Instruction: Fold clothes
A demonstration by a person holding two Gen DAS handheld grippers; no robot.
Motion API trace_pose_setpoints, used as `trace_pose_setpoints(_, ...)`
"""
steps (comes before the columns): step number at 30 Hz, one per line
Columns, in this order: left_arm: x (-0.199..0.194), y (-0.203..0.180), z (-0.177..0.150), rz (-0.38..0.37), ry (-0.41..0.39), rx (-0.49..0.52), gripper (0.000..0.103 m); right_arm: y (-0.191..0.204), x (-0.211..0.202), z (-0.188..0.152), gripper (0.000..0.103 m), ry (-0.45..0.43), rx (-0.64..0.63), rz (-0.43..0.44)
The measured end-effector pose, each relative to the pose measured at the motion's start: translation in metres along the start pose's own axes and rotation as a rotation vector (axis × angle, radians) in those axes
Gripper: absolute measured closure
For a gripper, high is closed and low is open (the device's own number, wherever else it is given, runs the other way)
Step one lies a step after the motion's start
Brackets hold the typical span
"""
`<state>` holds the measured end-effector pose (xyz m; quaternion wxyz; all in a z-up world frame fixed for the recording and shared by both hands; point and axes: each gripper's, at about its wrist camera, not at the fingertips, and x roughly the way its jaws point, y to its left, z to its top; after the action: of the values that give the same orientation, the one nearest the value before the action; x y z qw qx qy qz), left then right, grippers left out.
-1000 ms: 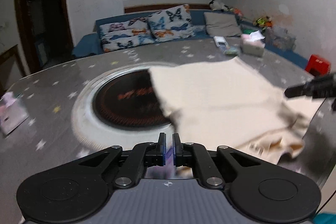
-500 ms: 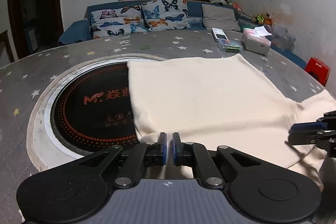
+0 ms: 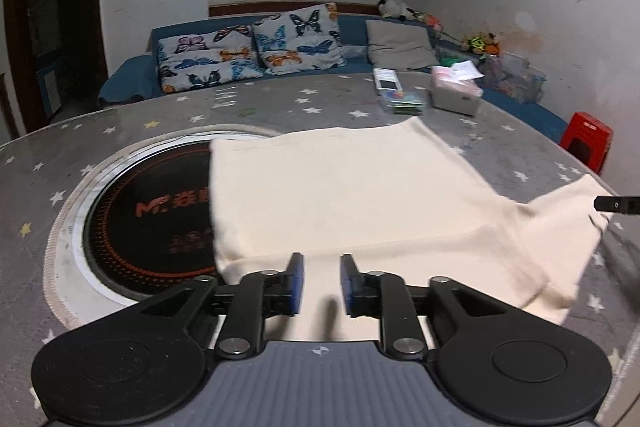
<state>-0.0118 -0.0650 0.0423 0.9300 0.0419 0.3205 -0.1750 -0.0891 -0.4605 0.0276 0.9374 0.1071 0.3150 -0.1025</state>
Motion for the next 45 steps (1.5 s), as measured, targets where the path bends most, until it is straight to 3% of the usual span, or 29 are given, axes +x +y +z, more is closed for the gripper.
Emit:
trace_pose_setpoints(4,-0.001,-0.016,0.000,-0.020,0.001,0.030,0.067,-0.034,0.006,-0.002,0.067,-0.007,0.102,-0.074)
trace_pose_setpoints(11,0.000,-0.037,-0.001,-0.036,0.015,0.074,0.063,-0.048,0.007,-0.004,0.068,-0.035,0.145,-0.053)
trace_pose_setpoints(12,0.000,-0.040,-0.002,-0.037,0.018,0.077,0.062,-0.048,0.006,-0.004,0.070,-0.040,0.146,-0.047)
trace_pose_setpoints(16,0.002,-0.051,-0.002,-0.050,0.025,0.099,0.062,-0.049,0.002,-0.003,0.095,-0.064,0.150,-0.023)
trace_pose_setpoints(22,0.004,-0.078,-0.001,-0.105,0.014,0.157,0.062,-0.049,-0.008,0.002,0.098,-0.108,0.151,0.021)
trace_pose_setpoints(35,0.027,-0.118,-0.012,-0.180,0.037,0.243,0.062,-0.017,-0.054,0.039,0.099,-0.212,0.100,0.179)
trace_pose_setpoints(40,0.021,-0.108,-0.009,-0.185,0.017,0.203,0.062,0.011,-0.072,0.055,0.099,-0.244,0.050,0.258)
trace_pose_setpoints(45,-0.001,-0.076,-0.006,-0.145,-0.031,0.148,0.062,0.056,-0.087,0.068,0.099,-0.266,-0.042,0.353)
